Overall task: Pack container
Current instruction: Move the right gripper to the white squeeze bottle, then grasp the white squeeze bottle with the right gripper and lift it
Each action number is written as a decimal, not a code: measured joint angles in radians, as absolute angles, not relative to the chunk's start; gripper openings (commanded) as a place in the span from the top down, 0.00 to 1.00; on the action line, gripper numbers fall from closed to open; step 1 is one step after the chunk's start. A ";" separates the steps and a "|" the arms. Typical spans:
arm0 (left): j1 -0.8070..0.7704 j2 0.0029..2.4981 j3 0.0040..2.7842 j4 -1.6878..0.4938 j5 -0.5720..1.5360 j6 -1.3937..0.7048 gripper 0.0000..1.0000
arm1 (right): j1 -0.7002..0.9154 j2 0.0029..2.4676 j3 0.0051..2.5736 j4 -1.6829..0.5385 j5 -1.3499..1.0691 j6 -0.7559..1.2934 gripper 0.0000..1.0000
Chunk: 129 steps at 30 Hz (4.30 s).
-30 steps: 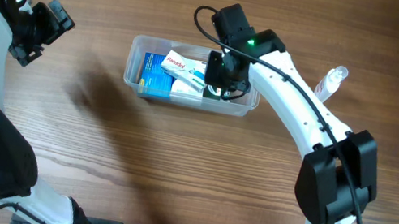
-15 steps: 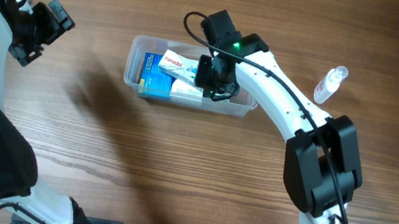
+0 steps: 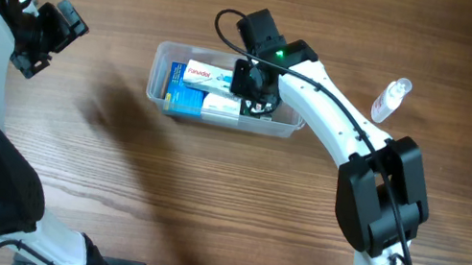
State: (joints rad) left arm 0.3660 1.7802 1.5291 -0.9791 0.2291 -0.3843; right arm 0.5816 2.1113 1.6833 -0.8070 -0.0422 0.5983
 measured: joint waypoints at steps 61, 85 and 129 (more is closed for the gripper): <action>0.366 1.780 1.529 -0.979 0.229 -0.384 0.00 | 0.047 1.545 1.684 -1.211 0.165 0.275 0.29; 0.366 1.780 1.529 -0.979 0.229 -0.384 0.00 | -0.061 1.843 1.667 -1.040 0.067 0.065 0.24; 0.366 1.780 1.529 -0.979 0.229 -0.384 0.00 | -0.061 1.848 1.385 -0.701 -0.008 0.006 0.36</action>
State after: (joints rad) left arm 0.3660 1.7802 1.5291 -0.9787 0.2295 -0.3843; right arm -0.0608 1.8477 1.3849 -0.7010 -0.0078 0.0055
